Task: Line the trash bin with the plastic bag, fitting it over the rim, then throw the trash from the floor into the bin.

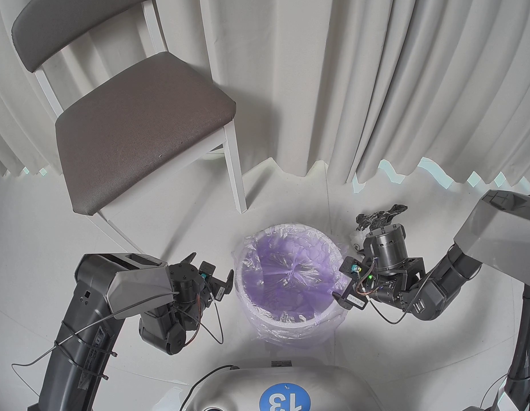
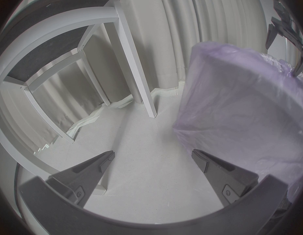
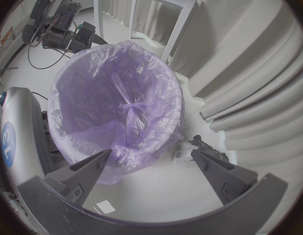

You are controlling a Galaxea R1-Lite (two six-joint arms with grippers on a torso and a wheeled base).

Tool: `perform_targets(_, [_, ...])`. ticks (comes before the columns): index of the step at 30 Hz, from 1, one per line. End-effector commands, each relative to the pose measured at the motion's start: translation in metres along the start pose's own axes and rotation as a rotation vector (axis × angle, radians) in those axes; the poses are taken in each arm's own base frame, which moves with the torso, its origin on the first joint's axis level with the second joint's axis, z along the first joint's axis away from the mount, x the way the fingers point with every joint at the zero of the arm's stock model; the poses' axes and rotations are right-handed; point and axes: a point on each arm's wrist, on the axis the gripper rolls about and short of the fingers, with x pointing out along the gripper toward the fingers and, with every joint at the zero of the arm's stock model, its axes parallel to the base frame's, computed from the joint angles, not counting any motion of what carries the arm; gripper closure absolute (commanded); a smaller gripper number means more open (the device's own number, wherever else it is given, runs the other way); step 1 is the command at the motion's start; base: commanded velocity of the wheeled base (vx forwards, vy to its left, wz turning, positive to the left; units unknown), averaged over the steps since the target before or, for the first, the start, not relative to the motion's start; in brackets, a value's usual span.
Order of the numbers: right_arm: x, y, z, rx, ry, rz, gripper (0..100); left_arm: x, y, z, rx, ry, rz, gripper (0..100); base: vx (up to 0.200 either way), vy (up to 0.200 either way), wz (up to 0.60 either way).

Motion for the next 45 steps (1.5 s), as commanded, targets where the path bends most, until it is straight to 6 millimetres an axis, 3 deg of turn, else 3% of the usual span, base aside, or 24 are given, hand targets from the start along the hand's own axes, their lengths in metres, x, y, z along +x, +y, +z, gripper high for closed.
perform_targets(1, [-0.013, -0.007, -0.005, 0.01, -0.002, -0.007, 0, 0.0, 0.0, -0.001, 0.0, 0.0, -0.001, 0, 0.0, 0.0, 0.0])
perform_targets(9, [-0.015, -0.007, -0.007, 0.022, -0.016, -0.016, 0, 0.0, 0.0, -0.001, 0.001, 0.001, -0.002, 0, 0.0, 0.0, 0.0])
perform_targets(22, [0.006, 0.002, -0.025, 0.031, 0.028, 0.028, 0, 0.0, 0.0, -0.001, 0.001, 0.001, -0.002, 0, 0.0, 0.0, 0.0])
perform_targets(36, [0.082, 0.003, -0.028, 0.116, -0.054, -0.055, 0, 0.004, 0.003, -0.001, -0.005, -0.007, 0.014, 0, 0.0, 0.0, 0.0])
perform_targets(45, [0.094, -0.01, -0.034, 0.163, -0.025, -0.06, 0, 0.006, 0.003, -0.001, -0.008, -0.014, 0.017, 0, 0.0, 0.0, 0.0])
